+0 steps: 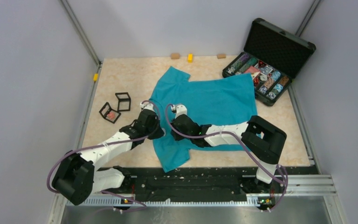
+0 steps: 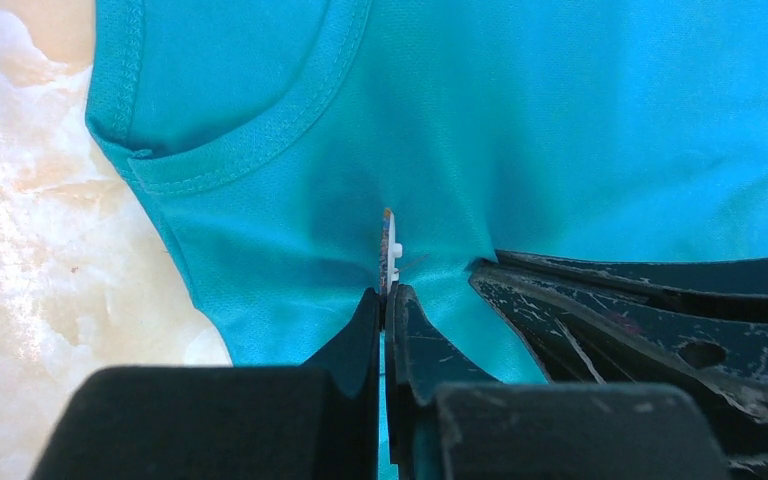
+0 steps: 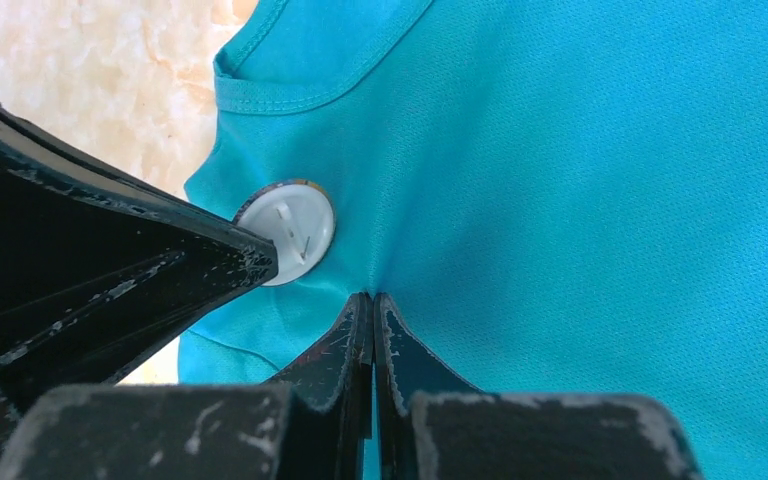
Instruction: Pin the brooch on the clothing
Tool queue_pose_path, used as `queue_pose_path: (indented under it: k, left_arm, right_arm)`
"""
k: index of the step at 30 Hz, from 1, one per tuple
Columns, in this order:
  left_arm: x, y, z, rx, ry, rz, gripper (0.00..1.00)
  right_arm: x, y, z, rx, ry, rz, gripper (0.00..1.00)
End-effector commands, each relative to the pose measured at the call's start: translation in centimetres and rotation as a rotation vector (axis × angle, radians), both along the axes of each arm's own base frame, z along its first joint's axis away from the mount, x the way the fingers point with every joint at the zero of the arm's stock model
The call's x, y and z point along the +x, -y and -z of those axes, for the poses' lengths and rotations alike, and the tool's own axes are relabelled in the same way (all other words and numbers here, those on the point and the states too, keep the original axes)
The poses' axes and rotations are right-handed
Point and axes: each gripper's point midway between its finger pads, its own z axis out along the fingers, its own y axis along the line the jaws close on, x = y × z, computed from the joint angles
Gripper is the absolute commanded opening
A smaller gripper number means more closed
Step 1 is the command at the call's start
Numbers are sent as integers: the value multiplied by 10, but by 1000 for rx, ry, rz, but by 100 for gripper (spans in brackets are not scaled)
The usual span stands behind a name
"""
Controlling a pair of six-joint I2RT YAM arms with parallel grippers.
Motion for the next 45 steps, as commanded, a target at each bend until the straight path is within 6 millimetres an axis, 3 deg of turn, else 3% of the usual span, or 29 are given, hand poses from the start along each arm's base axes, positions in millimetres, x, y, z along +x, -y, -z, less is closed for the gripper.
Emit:
queue_pose_path:
  k: [1,13,23,33,45]
  left_arm:
    - [17,9,-18,-7,66,2,0]
    - [19,13,-13,31,42,33,0]
    - [16,11,-11,62,32,44,0]
    - [14,18,-9,69,8,86,0]
    - [17,20,-13,36,37,59,0]
  right_arm:
    - [-2,-14,-37,118,44,-25,0]
    - [-9,-21,-39,147,48,-84,0]
    - [-1,-10,-37,115,60,-16,0]
    - [-2,-12,-47,151,89,-42,0]
    - [-15,-26,-30,141,38,-139,0]
